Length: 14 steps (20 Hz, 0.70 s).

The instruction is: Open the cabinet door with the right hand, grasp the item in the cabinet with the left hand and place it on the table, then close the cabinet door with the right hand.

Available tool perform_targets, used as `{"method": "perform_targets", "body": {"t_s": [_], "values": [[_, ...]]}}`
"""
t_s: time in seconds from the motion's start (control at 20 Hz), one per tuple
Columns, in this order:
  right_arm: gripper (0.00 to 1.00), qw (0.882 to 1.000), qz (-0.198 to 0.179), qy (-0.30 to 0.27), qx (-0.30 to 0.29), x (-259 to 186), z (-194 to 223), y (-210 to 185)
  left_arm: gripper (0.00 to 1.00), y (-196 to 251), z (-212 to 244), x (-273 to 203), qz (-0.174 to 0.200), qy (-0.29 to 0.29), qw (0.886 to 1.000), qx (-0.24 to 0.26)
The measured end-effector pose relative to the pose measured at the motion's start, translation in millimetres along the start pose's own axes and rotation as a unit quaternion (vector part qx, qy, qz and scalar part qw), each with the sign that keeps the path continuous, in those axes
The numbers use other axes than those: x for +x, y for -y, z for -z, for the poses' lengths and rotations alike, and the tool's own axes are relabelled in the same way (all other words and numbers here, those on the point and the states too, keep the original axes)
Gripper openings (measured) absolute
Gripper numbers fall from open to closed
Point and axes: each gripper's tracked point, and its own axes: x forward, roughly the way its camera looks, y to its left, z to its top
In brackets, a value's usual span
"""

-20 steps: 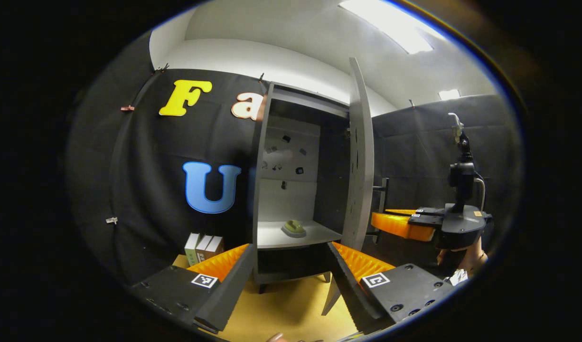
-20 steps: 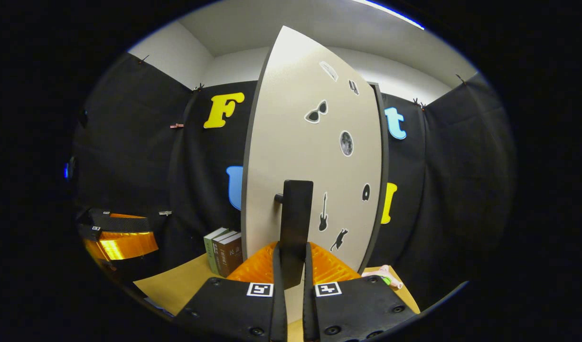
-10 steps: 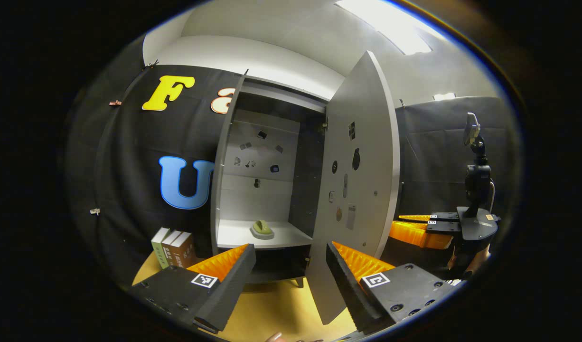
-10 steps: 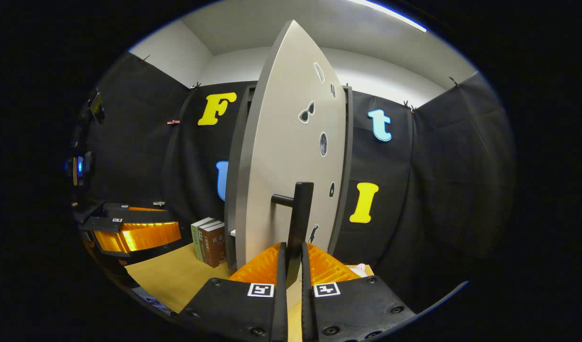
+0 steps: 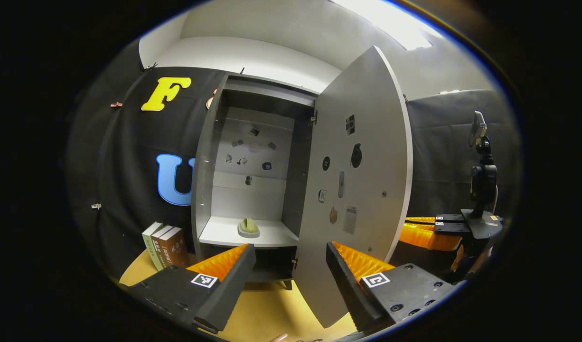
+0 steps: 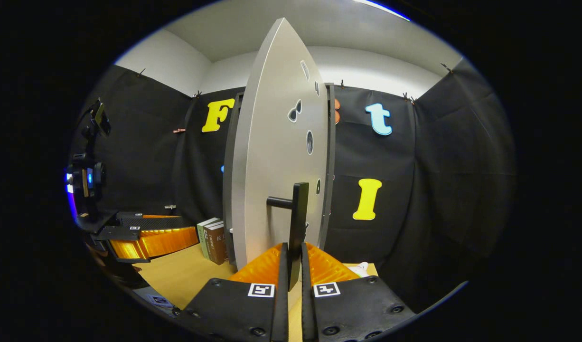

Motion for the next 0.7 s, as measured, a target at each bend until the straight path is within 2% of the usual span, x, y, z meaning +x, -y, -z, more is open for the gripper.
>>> {"method": "perform_targets", "body": {"t_s": [0.15, 0.25, 0.35, 0.45, 0.5, 0.7], "values": [[0.15, 1.0, 0.003, 0.007, 0.009, -2.1, -1.3, 14.1, 0.95, 4.0, -0.2, 6.4, -0.017, -0.005, 1.0, 0.008], [0.15, 1.0, 0.018, 0.014, -0.005, 3.2, -2.0, 24.7, 0.94, 4.8, 2.8, 13.6, -0.026, -0.011, 1.0, 0.008], [0.15, 0.999, 0.026, 0.018, -0.009, 7.7, -2.8, 33.0, 0.95, 6.7, 3.2, 24.5, -0.025, -0.016, 1.0, 0.001], [0.15, 1.0, 0.019, 0.022, 0.0, 5.0, -7.6, 30.7, 0.97, 3.9, -0.8, 30.3, -0.024, -0.019, 1.0, 0.004], [0.15, 0.999, 0.021, 0.023, -0.007, 3.9, -5.9, 29.4, 0.95, 1.5, -2.2, 33.1, -0.02, -0.022, 1.0, 0.008], [0.15, 0.998, 0.056, 0.023, -0.032, -5.5, -3.0, 37.4, 0.94, -24.8, -14.3, 46.4, -0.02, -0.026, 0.999, 0.024]]}}
